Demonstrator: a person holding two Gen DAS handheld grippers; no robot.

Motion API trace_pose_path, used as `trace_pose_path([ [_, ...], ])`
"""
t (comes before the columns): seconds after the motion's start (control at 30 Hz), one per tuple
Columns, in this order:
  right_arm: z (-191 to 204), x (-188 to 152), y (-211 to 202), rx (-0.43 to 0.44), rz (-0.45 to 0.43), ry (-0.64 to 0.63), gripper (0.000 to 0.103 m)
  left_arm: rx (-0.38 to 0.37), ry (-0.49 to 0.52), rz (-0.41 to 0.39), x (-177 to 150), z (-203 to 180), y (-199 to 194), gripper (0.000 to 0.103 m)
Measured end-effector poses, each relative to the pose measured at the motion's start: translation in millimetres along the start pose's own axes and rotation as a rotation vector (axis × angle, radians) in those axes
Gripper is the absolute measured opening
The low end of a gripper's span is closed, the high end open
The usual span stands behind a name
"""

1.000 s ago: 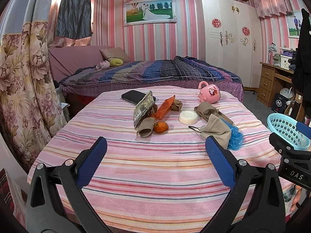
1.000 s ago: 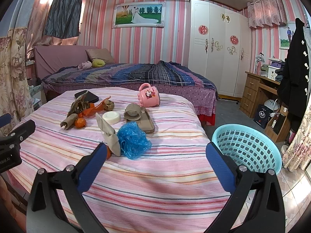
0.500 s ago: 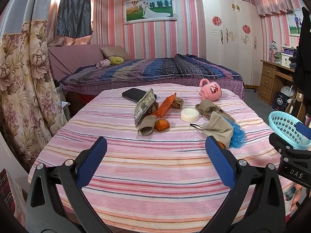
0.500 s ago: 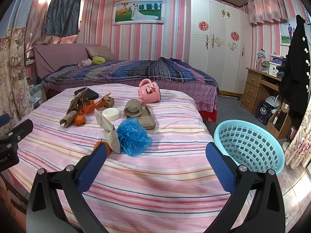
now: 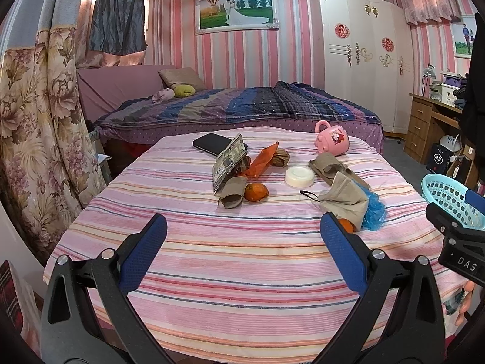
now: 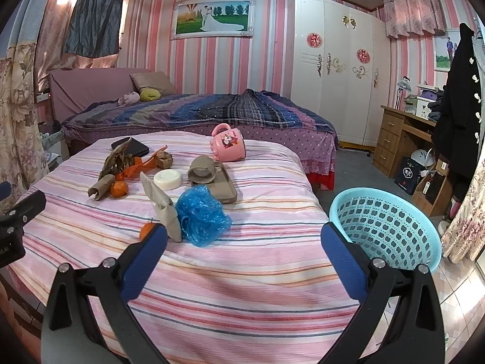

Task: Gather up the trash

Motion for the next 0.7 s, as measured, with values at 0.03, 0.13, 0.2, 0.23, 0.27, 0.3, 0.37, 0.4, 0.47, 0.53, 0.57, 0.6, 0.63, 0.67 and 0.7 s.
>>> trace_pose_path([
  [0.03,-0.6,2.0,0.0,0.001,-0.003,0.0,0.099,-0.002,-0.006,0.004,0.2,1.3,0.5,0.098],
  [0.13,-3.4,13.7,0.2,0.007,-0.019,0.001,0.099,0.014,-0.015,0.007,4.3,5.8,4.2,0.098],
  [0.2,-4.9,23.7,2.1,0.003,-0.028,-0.013,0.099,0.015,-0.022,0.014,7.8,7.1,7.0,0.098],
  [0.23,-5.4,28.3,3.8,0.003,-0.026,-0.02,0.099,0.016,-0.029,0.014,11.2,8.1,8.4,0.098],
  [0.27,-5.7,33.0,6.9,0.005,-0.022,-0.025,0.099,0.018,-0.037,0.013,15.1,9.3,9.3,0.098],
  [0.3,-6.3,37.2,8.5,0.006,-0.022,-0.027,0.099,0.017,-0.047,0.011,19.1,10.7,10.0,0.098],
  [0.37,-8.0,46.2,12.7,-0.001,-0.028,-0.032,0.099,0.01,-0.062,0.004,29.7,12.6,12.3,0.098],
  [0.4,-8.9,50.6,15.7,-0.004,-0.03,-0.035,0.099,0.011,-0.063,0.0,33.9,13.1,13.6,0.098],
  [0.47,-10.5,58.8,21.3,-0.004,-0.032,-0.036,0.099,0.018,-0.056,-0.005,44.0,12.8,20.3,0.098],
  [0.53,-13.3,67.9,27.4,-0.015,-0.036,-0.038,0.099,0.018,-0.062,-0.006,54.2,13.9,28.2,0.098],
  [0.57,-14.8,71.8,30.5,-0.017,-0.038,-0.038,0.099,0.012,-0.07,-0.006,59.2,14.8,32.0,0.098],
  [0.6,-16.3,77.1,34.8,-0.017,-0.038,-0.036,0.099,0.007,-0.077,-0.006,62.8,15.5,34.5,0.098],
  [0.63,-16.6,80.2,37.6,-0.012,-0.036,-0.034,0.099,0.002,-0.089,-0.008,69.8,16.6,39.1,0.098],
  [0.67,-16.8,83.2,40.9,-0.004,-0.035,-0.033,0.099,0.003,-0.093,-0.011,73.5,17.4,41.6,0.098],
  [0.7,-16.8,85.6,45.6,0.006,-0.03,-0.034,0.099,0.007,-0.095,-0.017,78.1,18.0,44.6,0.098],
])
Point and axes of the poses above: each gripper's, at about its wrist camera, not at the fingertips, and y roughly the way its jaws point, z to its left, x to its top, the point moved 9 cm from there along y, roughly the way its jaws point, and after that the axes turned 6 degrees about x, right-handed, at the moved point
